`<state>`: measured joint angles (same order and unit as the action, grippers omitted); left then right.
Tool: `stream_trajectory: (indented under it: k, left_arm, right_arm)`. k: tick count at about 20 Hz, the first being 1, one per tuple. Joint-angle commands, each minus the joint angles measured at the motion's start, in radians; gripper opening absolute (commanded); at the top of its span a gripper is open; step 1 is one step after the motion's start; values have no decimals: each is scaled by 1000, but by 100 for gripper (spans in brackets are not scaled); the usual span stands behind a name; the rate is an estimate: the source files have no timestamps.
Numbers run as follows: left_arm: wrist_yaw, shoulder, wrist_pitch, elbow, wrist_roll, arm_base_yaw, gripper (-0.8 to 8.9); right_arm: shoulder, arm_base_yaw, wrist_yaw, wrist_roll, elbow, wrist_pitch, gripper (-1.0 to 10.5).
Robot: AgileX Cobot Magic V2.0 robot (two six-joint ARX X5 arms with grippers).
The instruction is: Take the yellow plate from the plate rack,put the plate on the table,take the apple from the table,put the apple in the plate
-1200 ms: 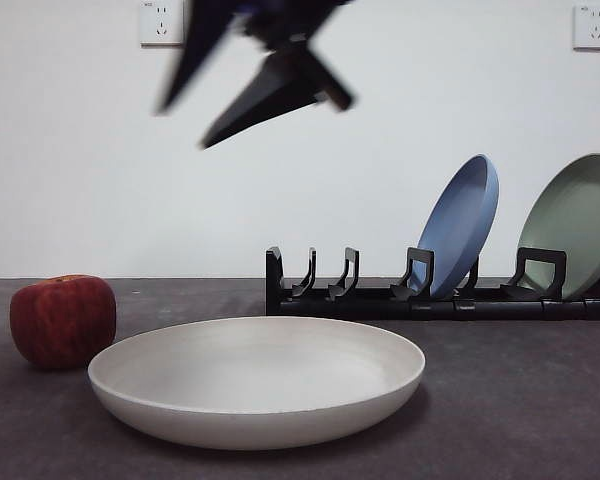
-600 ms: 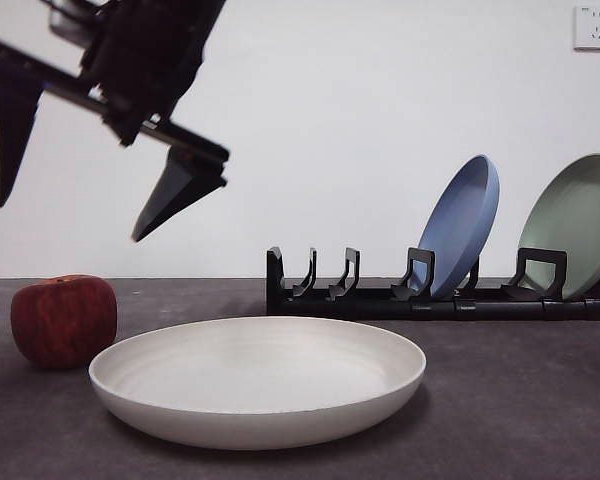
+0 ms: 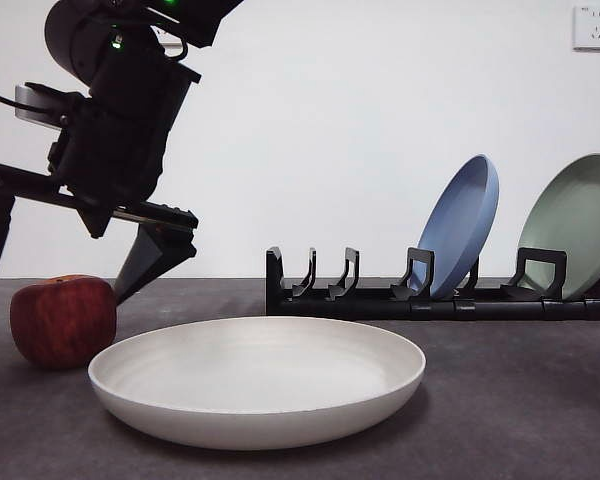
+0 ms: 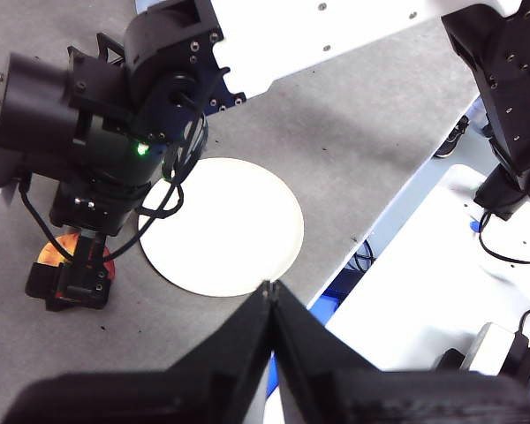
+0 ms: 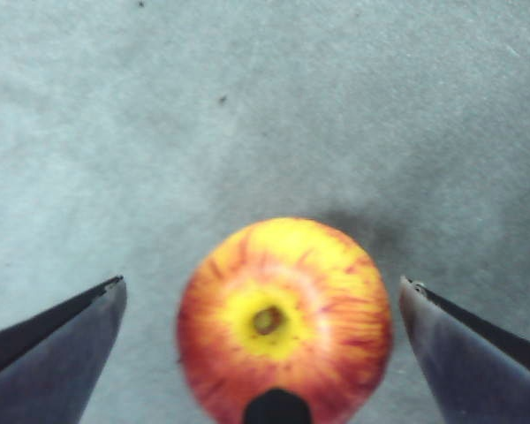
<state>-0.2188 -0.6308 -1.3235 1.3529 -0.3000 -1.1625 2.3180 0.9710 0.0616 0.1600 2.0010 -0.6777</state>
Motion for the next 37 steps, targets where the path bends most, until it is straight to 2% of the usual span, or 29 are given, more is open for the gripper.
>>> stream_trajectory:
  k: [1,3,4,5,6,8,9,10,16,18,21,25,27,30,34,37]
  left_arm:
    - [2,3,3,-5,-7,-2,-4]
    - [2,3,3,-5,-6,-2,-4]
    - [2,3,3,-5,-6,-2,-4]
    - [1,3,3,-5,-6,-2,-4]
    - [2,3,3,-5,-6,-2,-4]
    - [1,3,3,-5,-2,-2,-4]
    - [0,3,3,-5,-2,-2,-4]
    - [-5,3,3,-5,-2,-2,-4]
    - [-19,3,3,-5,24,-2,-4]
    - [-19,3,3,-5,24,-2,-4]
    - [-25,3,3,-5,32,-2,-4]
    - [-95,3,3,-5,32,-2,-4]
    - [-138,3,3,-5,32,-2,-4]
    - [-207,3,3,-5,32,-2,-3]
    - [-264,3,3,-5,31,-2,-3]
    - [-280,2,3,-5,31,-2,-4]
  right_arm:
    - [37,3,-17,-10,2,4,939]
    - [54,-3,-17,-10,2,3,933]
    - [63,-3,-17,-6,2,0,885]
    - [69,-3,-17,-6,2,-3,781]
    - [69,-3,-18,-7,2,-3,653]
    - [69,-2,-17,-2,2,0,292]
    - [69,-2,-18,-2,2,-1,61]
    - [69,-2,-23,-2,2,-2,-16]
    - [-6,-2,-37,-14,4,-30,-3]
    - [-68,0,-41,-36,4,-101,-3]
    - [-161,0,-78,-112,3,-238,-3]
    - [-270,4,-161,-166,-10,-378,-3]
    - [-331,5,-163,-188,-58,-386,-3]
    - [-452,5,-163,-190,-238,-319,-3]
    - [-600,3,-152,-176,-553,-103,-3]
    - [-623,3,-140,-159,-708,46,-3]
